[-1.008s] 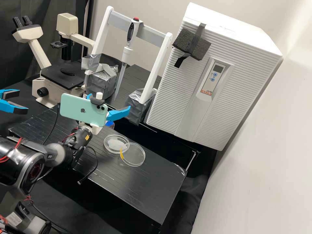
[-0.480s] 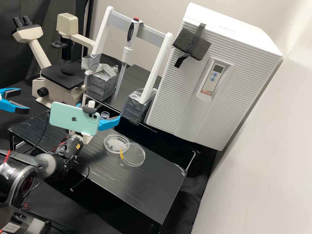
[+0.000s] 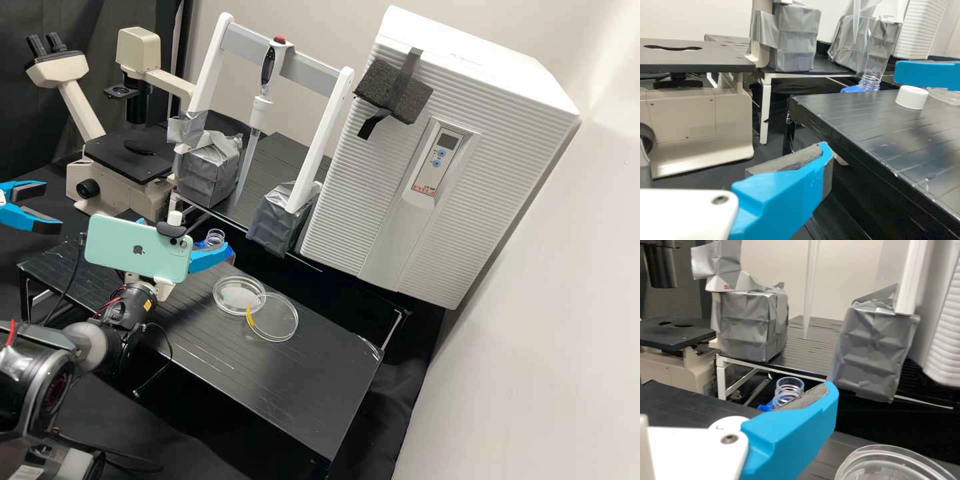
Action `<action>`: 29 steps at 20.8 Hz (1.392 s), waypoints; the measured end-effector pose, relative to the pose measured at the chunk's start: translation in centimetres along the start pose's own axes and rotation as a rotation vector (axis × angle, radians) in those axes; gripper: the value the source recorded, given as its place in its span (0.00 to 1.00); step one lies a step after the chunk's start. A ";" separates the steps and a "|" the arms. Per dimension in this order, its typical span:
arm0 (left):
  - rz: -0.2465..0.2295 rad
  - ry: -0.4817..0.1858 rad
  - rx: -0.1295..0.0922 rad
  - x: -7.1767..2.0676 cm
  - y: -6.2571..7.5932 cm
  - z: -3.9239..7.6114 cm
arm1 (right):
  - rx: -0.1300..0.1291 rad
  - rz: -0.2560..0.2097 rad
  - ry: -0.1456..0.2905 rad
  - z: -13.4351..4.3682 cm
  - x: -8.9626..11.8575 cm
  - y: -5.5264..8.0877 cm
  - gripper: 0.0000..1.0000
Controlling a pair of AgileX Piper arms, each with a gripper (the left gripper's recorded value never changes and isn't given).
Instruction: Close the bottle
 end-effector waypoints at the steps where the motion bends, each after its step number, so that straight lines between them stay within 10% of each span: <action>1: 0.003 -0.001 0.003 0.05 0.1 0.0 | 0.000 -0.003 0.002 0.0 0.0 -0.1 1.00; 24: 0.012 -0.024 0.019 1.08 0.5 0.1 | 0.005 -0.106 -0.041 0.9 -0.3 -2.4 1.00; 25: 0.014 -0.027 0.021 1.23 0.6 0.1 | 0.005 -0.106 -0.041 0.9 -0.3 -2.4 0.00; 29: 0.013 -0.035 0.025 1.39 0.6 0.3 | 0.019 -0.105 -0.045 1.0 -0.4 -2.4 0.00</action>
